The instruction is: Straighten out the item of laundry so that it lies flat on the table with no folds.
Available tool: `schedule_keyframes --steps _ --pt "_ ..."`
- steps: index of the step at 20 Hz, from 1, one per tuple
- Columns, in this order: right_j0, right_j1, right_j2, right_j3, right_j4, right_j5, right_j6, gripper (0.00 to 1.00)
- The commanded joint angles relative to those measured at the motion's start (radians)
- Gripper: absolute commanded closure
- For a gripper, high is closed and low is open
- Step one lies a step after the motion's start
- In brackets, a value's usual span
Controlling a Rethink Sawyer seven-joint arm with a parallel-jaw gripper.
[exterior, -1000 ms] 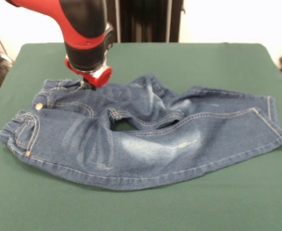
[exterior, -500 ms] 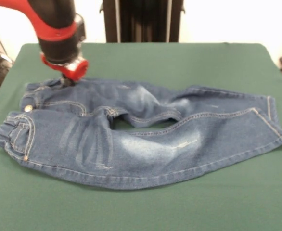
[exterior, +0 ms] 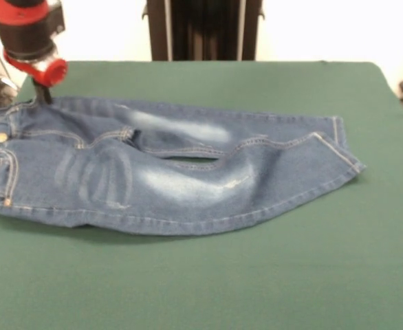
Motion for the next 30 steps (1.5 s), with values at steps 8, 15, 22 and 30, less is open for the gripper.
schedule_keyframes --steps 8,15,22,30 --pt "-0.02 0.044 0.153 0.12 -0.161 -0.063 -0.165 1.0" --pt "0.128 0.009 0.094 0.17 -0.097 -0.1 0.107 1.0" --pt "0.226 -0.1 0.066 0.252 0.046 -0.049 0.213 1.0" --pt "0.298 -0.22 0.029 0.292 0.179 0.058 0.179 1.0"
